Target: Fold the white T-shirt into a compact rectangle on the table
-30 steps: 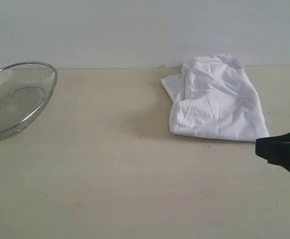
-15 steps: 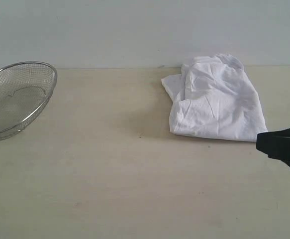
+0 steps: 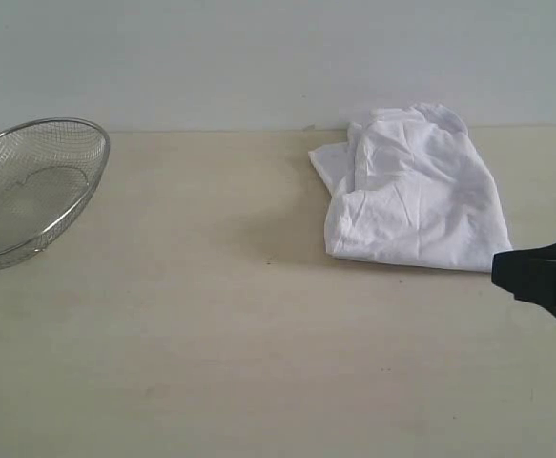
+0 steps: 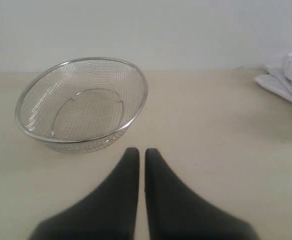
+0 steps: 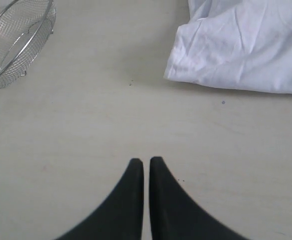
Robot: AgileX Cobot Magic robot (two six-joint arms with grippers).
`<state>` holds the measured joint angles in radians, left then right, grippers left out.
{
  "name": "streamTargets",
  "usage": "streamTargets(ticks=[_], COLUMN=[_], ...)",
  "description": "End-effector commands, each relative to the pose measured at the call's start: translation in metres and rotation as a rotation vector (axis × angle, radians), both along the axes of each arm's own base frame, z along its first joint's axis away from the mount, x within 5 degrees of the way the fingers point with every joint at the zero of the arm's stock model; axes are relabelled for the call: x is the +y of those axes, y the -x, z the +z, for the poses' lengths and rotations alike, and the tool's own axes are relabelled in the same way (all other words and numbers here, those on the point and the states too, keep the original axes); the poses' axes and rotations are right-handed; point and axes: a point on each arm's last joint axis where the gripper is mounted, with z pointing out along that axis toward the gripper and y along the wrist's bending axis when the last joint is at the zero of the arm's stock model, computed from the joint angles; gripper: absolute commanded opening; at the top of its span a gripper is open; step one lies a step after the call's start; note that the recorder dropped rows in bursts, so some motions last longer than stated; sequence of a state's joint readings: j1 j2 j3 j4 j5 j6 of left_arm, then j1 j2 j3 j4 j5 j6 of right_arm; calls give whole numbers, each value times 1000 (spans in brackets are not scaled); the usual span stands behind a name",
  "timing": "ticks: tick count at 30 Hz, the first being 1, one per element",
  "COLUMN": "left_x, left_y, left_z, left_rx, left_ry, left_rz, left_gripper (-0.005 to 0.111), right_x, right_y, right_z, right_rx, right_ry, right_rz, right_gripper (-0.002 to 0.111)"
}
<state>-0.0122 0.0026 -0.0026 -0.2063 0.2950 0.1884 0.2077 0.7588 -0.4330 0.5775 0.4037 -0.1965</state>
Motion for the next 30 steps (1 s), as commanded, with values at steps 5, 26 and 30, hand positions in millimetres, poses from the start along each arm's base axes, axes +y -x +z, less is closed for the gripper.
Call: streamTargets(ticks=[5,26,30], left_x=[1,1,1], left_y=[0,0,0], left_z=[-2,-2,-2], left_rx=[10,10,11], left_ry=[-12,-12,-12], left_rz=[12,12,12], left_gripper=[4,4,4], right_x=[-1,-36,-37], right_y=[0,85,83], right_z=[1,-33,-45], right_rx=[-15,-715,-692], right_ry=[2,28,3], right_rz=[-5,-165,-189], right_gripper=[0,0,0])
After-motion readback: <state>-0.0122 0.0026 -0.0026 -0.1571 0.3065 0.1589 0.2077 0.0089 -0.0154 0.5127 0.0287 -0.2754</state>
